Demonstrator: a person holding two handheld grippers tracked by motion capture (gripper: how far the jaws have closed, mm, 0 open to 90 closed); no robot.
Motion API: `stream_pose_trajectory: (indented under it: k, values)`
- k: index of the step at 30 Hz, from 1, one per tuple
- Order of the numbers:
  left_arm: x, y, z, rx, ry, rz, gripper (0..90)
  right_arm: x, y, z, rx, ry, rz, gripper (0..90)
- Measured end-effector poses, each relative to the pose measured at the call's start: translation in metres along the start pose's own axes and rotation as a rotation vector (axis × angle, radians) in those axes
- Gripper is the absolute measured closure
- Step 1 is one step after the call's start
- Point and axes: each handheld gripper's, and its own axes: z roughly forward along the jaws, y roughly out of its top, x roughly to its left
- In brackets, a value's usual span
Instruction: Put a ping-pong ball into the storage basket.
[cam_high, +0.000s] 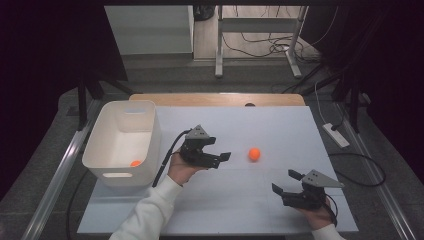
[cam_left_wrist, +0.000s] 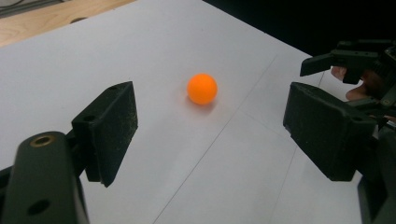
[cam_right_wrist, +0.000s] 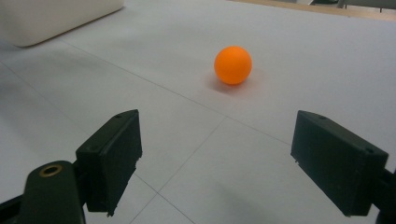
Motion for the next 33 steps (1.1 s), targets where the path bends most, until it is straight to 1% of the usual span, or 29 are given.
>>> stream_pose_trajectory:
  k: [17,22,27,33]
  values:
    - [0.005,0.002,0.024,0.04,0.0,-0.004,18.7,-0.001,-0.001,0.001,0.003,-0.001,0.003,16.2]
    - [0.005,0.002,0.032,0.053,0.0,0.003,18.7,-0.001,-0.001,0.001,0.002,0.0,0.005,16.2]
    - [0.005,0.003,0.036,0.048,0.005,0.005,18.7,-0.001,-0.001,0.001,0.003,0.001,0.005,16.2]
    - [0.004,0.003,0.043,0.062,0.006,0.012,18.6,-0.001,-0.001,0.001,0.005,0.002,0.004,16.2]
